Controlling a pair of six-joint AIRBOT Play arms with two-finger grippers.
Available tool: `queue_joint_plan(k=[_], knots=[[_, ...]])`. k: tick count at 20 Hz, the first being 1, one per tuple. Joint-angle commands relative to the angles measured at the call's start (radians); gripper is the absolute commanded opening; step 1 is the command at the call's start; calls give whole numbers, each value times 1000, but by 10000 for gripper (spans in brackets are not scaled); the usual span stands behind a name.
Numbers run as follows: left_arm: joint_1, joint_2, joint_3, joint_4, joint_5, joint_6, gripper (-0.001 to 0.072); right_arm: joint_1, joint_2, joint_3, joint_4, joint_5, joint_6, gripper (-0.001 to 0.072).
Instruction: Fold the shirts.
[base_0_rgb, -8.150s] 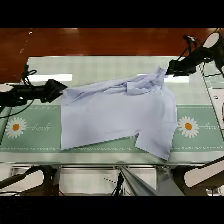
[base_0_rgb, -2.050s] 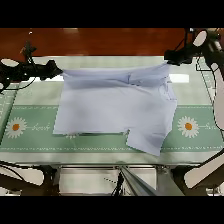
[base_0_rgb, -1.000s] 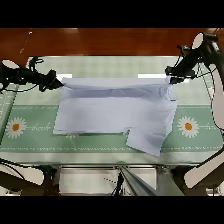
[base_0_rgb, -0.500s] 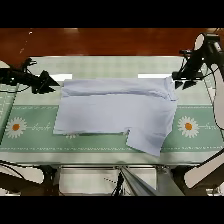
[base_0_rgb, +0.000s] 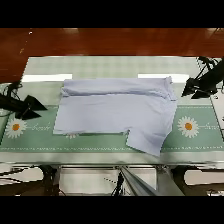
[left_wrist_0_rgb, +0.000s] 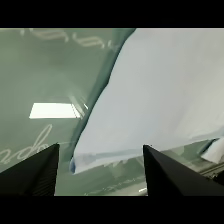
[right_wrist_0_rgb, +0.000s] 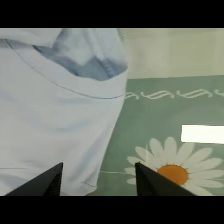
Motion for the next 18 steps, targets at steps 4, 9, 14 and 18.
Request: queue_joint_plan(k=[4, 9, 14, 18], knots=[[24, 38, -202, -19, 15, 119, 604, -29, 227, -423, 111, -227, -108, 539], [11, 26, -204, -6, 40, 121, 603, -29, 278, -513, 111, -243, -117, 539], [-13, -11, -227, -12, 64, 121, 604, -29, 325, -513, 114, -257, -116, 539], [-118, -65, -264, -83, 164, 122, 588, -29, 386, -513, 125, -256, -107, 539]])
